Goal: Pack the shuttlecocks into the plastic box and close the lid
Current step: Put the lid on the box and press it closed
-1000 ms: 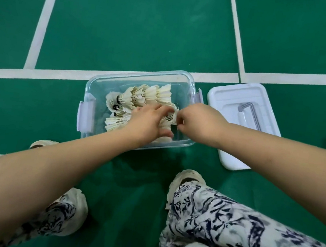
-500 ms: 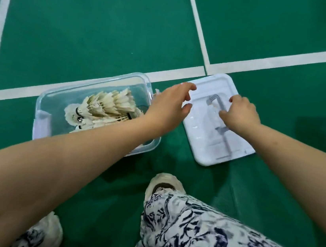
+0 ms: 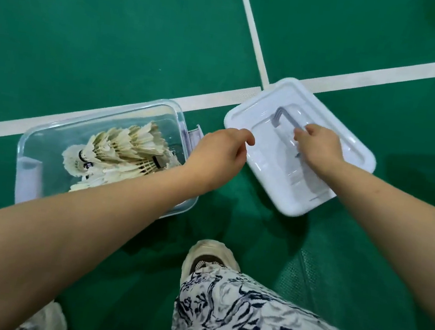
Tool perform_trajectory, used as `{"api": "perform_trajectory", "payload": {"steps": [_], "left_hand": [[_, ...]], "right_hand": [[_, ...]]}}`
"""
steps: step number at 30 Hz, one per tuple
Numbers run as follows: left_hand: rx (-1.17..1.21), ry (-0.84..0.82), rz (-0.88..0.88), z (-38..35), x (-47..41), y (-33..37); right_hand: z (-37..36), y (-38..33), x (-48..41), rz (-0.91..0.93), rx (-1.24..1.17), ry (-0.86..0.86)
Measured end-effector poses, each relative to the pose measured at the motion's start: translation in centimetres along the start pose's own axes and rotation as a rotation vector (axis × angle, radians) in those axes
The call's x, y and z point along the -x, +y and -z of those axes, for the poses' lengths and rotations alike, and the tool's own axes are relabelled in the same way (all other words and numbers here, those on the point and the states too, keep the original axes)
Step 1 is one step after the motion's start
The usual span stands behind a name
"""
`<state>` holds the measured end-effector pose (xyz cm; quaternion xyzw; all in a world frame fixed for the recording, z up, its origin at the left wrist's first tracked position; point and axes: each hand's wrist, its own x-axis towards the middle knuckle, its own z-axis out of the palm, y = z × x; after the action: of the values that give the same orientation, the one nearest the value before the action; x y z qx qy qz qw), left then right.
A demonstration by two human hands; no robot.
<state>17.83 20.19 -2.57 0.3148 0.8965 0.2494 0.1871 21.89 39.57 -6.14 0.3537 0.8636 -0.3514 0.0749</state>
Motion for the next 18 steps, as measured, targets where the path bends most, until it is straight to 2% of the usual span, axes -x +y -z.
{"api": "perform_trajectory", "payload": {"steps": [5, 12, 18], "left_hand": [[0.072, 0.065, -0.027, 2.3, 1.5, 0.3], [0.093, 0.27, -0.05, 7.8, 4.5, -0.8], [0.096, 0.453, 0.04, 10.8, 8.4, -4.0]], "right_hand": [[2.3, -3.3, 0.7, 0.101, -0.28, 0.056], [3.2, -11.6, 2.7, 0.419, -0.275, -0.087], [-0.8, -18.8, 4.4, 0.598, -0.224, -0.259]]}}
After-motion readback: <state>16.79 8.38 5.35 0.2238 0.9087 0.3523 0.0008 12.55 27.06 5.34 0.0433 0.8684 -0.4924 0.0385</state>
